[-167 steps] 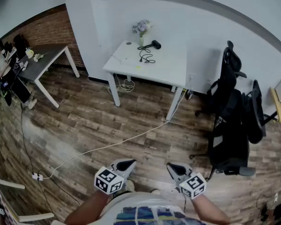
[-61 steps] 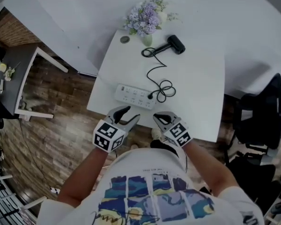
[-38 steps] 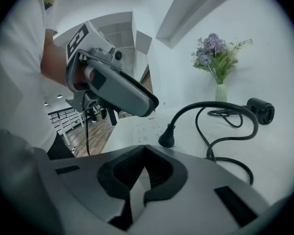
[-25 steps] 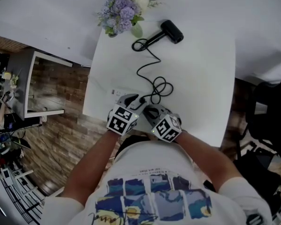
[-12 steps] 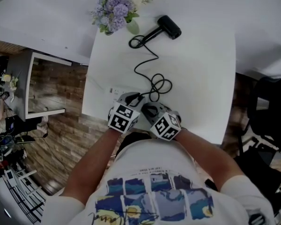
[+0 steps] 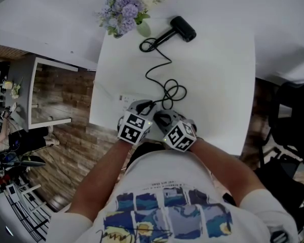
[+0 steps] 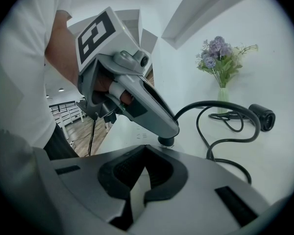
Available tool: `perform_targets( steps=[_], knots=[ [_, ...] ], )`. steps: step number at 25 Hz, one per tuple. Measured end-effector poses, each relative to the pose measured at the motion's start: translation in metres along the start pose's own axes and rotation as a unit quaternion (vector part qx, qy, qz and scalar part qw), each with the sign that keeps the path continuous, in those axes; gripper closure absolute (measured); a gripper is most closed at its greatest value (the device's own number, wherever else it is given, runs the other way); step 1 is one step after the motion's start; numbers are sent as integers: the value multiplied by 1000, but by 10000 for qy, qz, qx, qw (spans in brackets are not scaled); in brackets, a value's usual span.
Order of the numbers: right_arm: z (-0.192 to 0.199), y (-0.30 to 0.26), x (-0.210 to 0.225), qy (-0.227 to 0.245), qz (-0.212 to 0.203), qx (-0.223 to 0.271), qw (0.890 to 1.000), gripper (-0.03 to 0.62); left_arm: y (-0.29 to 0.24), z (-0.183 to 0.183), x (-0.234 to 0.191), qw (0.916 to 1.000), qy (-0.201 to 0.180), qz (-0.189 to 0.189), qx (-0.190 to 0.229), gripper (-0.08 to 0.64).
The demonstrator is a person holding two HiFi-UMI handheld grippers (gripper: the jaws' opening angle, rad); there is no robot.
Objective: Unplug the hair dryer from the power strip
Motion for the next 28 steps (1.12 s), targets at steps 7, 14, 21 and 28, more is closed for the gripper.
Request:
perform_targets(
  steps=[7,14,21,28],
  knots=[
    [0,1,-1,33,43,12,10000,598,4,0,2,10000,-23,-12,38,506],
    [1,-1,0,40,54,22,10000,598,6,2,2,10000,-27,-46,63,512],
    [0,0,-2,46,57,18,10000,598,19,-7,2,9990,-82,-79,438,512],
    [0,0,-1,45,46,5,10000,598,36,-11,-11,9979,185,181,599,512]
  ],
)
Point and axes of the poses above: the fingertips, and each gripper's own axes: y backward along the fingers, x to its right, z out of its underside, the point moved 9 cm from there along y, backward along the fingers, and after that the axes turned 9 degrees about z, right-handed, at the moved point
